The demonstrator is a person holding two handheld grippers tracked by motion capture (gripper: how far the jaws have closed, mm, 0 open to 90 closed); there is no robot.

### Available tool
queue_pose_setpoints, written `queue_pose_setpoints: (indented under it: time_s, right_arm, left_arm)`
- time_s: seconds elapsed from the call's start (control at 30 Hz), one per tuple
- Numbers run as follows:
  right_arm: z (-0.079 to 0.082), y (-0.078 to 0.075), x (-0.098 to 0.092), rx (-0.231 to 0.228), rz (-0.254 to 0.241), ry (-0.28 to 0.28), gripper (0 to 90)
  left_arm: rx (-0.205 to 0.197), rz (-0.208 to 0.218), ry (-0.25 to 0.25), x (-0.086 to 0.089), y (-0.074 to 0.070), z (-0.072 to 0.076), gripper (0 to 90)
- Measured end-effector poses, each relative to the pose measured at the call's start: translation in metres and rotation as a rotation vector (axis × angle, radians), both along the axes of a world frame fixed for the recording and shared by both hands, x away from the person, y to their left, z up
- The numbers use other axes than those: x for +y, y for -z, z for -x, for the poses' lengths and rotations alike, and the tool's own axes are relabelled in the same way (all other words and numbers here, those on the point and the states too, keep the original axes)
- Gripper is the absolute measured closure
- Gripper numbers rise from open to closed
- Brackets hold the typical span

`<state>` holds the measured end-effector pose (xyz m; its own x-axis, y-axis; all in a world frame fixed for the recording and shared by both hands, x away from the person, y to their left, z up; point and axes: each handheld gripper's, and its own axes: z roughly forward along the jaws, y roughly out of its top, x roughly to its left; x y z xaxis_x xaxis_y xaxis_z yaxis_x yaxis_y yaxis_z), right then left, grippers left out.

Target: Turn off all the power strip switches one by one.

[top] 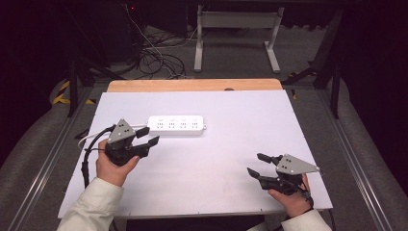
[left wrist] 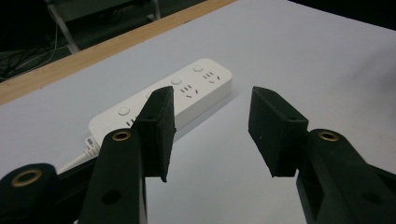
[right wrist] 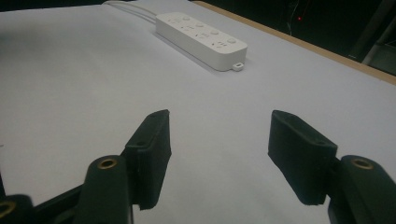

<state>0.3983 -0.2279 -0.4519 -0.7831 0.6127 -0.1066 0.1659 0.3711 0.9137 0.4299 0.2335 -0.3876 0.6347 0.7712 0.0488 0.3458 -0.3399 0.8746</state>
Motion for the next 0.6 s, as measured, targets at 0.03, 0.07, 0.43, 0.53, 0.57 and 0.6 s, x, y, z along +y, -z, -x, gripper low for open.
queue_pose_setpoints:
  time_s: [0.03,0.07,0.43,0.53,0.57,0.6]
  right_arm:
    - [0.0,0.0,0.0,0.0,0.0,0.0,39.6]
    - [0.0,0.0,0.0,0.0,0.002,-0.001,39.6]
    - [-0.002,0.001,0.0,0.015,-0.001,-0.004,39.5]
    - [-0.002,0.001,0.0,0.021,-0.003,-0.006,39.4]
    - [-0.002,0.001,0.0,0.019,0.0,-0.008,39.3]
    - [-0.002,0.001,0.001,0.02,0.001,-0.008,39.4]
  left_arm:
    - [0.008,0.0,0.0,-0.001,-0.001,-0.003,51.4]
    - [0.007,0.002,-0.004,-0.004,-0.003,-0.007,51.8]
    - [0.046,-0.059,-0.001,-0.017,-0.007,-0.035,51.9]
    - [0.069,-0.048,-0.018,-0.015,-0.006,-0.043,57.1]
    - [0.082,-0.041,-0.021,-0.014,-0.006,-0.045,59.9]
    - [0.097,-0.036,-0.028,-0.014,-0.007,-0.048,66.9]
